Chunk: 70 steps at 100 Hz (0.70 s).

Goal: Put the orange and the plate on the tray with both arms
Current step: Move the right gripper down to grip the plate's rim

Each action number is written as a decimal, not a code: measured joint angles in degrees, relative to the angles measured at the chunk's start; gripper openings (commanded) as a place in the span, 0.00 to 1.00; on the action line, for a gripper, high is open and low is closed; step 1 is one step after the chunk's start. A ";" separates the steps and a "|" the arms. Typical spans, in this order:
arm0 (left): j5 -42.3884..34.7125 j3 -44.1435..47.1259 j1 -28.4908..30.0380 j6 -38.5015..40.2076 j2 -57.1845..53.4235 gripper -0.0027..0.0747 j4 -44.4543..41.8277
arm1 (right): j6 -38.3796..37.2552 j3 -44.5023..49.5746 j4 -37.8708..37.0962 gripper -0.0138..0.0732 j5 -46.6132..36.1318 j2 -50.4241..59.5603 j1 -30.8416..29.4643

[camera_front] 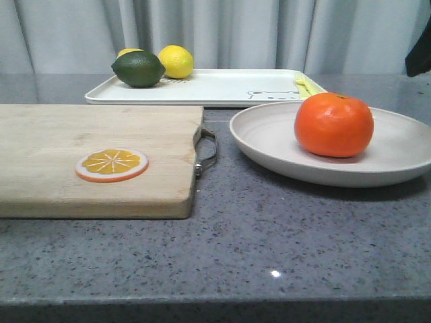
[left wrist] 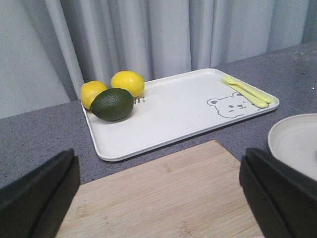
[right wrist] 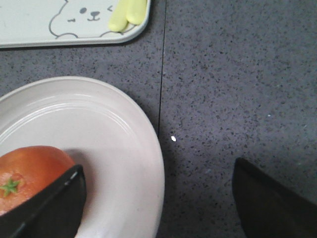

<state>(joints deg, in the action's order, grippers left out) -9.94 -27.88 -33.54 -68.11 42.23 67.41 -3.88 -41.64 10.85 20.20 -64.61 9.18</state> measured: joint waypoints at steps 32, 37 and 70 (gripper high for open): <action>0.00 0.00 0.00 0.00 0.00 0.85 0.00 | 0.00 0.00 0.08 0.85 -0.35 -5.26 0.00; 0.00 0.00 0.00 0.00 0.00 0.85 0.00 | 0.00 0.00 0.08 0.85 -0.35 -5.74 0.00; 0.00 0.00 0.00 0.00 0.00 0.85 0.00 | 0.00 0.00 0.08 0.85 0.10 -9.05 0.00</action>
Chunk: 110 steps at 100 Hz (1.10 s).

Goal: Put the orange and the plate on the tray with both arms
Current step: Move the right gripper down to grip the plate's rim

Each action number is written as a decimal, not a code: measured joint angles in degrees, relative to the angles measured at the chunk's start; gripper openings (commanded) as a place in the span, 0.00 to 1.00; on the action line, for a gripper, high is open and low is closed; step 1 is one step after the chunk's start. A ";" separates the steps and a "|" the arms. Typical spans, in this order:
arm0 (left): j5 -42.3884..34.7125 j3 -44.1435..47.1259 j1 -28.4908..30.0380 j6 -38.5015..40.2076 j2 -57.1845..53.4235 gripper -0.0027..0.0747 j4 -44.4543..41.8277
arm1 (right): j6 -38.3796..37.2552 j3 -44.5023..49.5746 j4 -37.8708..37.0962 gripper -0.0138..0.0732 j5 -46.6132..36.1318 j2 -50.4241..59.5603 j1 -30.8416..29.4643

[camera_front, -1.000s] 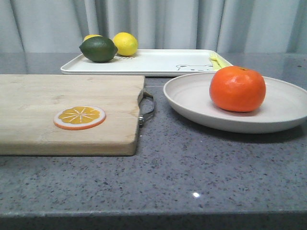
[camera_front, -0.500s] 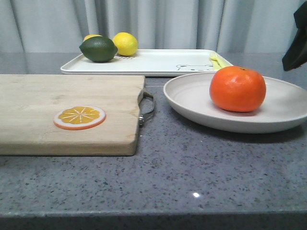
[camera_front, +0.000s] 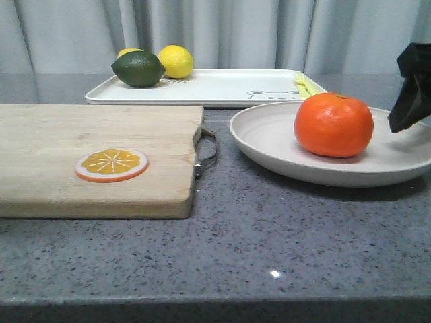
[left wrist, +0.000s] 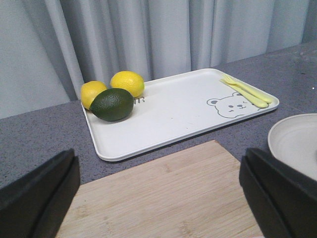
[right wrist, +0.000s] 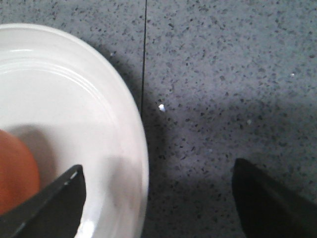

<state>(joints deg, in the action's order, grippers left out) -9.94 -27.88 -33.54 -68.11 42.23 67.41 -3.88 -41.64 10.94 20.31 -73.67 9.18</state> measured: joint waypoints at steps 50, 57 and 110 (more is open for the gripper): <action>0.00 0.00 0.00 0.00 0.00 0.85 0.00 | 0.00 0.00 0.29 0.63 1.34 -1.63 0.00; 0.00 0.00 0.00 0.00 0.00 0.85 0.00 | 0.00 0.00 0.39 0.63 1.58 -1.63 0.00; -0.03 0.00 0.00 0.00 0.00 0.85 0.00 | 0.00 0.00 7.35 0.26 2.44 -1.63 0.00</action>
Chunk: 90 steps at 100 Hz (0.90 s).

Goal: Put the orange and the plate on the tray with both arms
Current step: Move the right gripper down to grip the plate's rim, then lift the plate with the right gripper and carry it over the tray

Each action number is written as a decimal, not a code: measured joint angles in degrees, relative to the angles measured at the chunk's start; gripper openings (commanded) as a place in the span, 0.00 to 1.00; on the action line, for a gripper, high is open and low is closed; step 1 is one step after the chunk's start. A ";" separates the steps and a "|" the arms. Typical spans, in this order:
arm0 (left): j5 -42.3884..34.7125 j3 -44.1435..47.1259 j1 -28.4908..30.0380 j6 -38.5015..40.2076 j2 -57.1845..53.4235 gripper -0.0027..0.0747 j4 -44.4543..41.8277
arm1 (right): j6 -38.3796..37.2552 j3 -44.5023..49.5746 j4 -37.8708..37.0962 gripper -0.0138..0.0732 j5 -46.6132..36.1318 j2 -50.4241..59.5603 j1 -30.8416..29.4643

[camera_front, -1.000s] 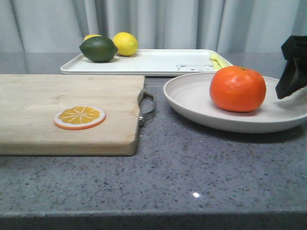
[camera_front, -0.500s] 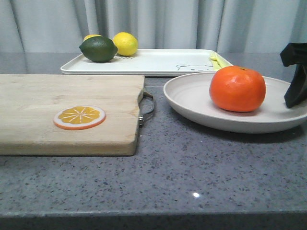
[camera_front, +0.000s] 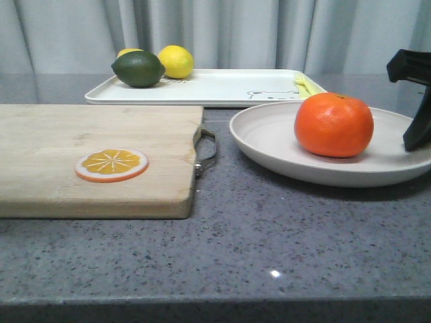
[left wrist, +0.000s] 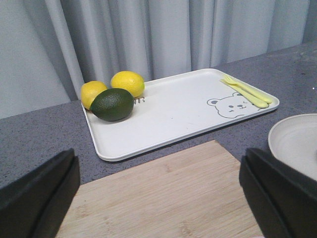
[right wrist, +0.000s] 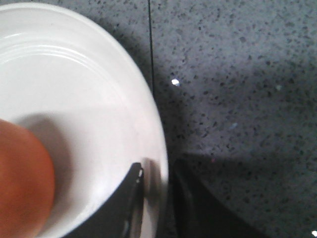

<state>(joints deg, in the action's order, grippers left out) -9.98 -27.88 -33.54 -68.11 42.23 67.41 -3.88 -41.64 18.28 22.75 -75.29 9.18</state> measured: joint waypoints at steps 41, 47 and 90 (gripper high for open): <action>0.00 0.00 0.00 0.00 0.00 0.85 0.00 | -0.60 -0.13 2.12 0.08 -0.78 0.00 0.00; 0.00 0.00 0.00 0.00 0.00 0.85 0.00 | -0.60 -0.13 2.64 0.08 -0.87 0.00 0.00; 0.00 0.00 0.00 0.00 0.00 0.85 0.00 | -0.07 -7.27 5.91 0.08 3.65 0.00 0.00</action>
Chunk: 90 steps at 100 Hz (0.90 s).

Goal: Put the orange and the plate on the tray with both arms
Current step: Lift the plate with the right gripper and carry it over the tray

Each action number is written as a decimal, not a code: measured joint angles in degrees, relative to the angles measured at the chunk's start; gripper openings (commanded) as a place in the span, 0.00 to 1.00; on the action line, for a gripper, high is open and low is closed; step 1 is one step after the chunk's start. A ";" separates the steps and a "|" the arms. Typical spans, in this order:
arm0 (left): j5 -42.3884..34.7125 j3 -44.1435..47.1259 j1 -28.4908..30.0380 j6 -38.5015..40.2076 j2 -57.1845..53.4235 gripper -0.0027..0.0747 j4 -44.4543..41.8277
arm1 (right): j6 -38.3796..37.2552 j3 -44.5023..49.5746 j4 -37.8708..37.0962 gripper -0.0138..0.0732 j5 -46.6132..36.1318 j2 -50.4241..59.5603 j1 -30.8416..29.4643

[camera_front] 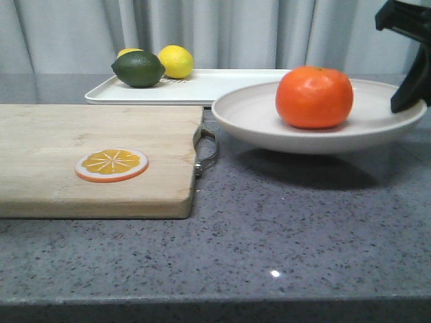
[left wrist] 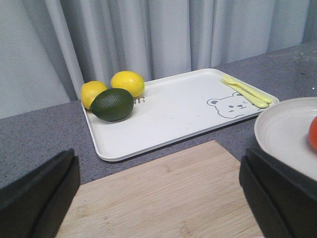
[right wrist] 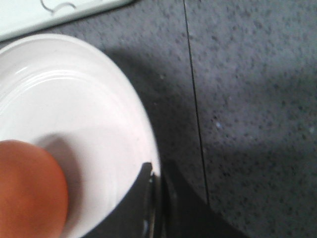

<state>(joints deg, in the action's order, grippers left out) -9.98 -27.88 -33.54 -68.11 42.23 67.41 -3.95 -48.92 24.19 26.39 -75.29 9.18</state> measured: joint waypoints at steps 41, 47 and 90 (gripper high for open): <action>0.00 0.00 0.00 0.00 0.00 0.85 0.00 | 0.13 -19.39 2.90 0.08 0.10 -9.34 0.00; 0.00 0.00 0.00 0.00 0.00 0.85 0.00 | 0.13 -23.32 3.13 0.08 0.38 -13.07 0.00; 0.00 0.00 0.00 0.00 0.00 0.85 0.00 | 0.13 -48.92 4.79 0.08 6.27 -34.82 0.00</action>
<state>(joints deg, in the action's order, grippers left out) -9.98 -27.88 -33.54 -68.11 42.23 67.41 -3.83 -97.84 28.98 32.66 -110.11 9.18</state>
